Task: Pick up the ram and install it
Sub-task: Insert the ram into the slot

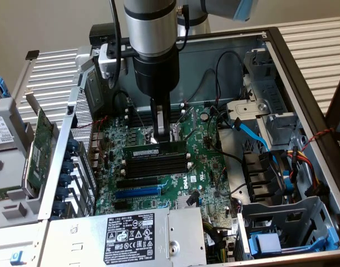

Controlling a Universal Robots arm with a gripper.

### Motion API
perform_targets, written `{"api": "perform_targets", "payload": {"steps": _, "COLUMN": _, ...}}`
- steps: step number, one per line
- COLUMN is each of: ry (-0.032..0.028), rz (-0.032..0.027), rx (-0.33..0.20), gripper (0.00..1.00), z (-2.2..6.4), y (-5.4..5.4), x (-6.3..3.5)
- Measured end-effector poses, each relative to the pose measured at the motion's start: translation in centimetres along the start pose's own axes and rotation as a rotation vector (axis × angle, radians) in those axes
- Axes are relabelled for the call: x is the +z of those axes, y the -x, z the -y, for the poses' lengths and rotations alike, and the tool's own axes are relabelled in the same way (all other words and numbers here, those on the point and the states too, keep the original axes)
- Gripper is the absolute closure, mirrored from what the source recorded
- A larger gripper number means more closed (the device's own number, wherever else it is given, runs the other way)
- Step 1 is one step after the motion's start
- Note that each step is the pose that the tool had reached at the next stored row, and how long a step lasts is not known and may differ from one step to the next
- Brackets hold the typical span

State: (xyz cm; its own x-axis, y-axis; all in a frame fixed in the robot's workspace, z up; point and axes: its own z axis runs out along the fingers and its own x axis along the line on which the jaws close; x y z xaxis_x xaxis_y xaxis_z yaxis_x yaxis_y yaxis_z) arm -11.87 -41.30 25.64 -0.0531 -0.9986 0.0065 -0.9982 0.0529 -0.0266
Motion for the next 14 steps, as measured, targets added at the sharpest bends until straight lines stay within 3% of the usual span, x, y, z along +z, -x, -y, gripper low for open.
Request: {"api": "perform_targets", "payload": {"steps": 14, "ry": -0.0004, "rz": -0.0003, "rx": 0.000, "gripper": 0.88, "z": 0.00, "y": 0.00, "x": 0.75}}
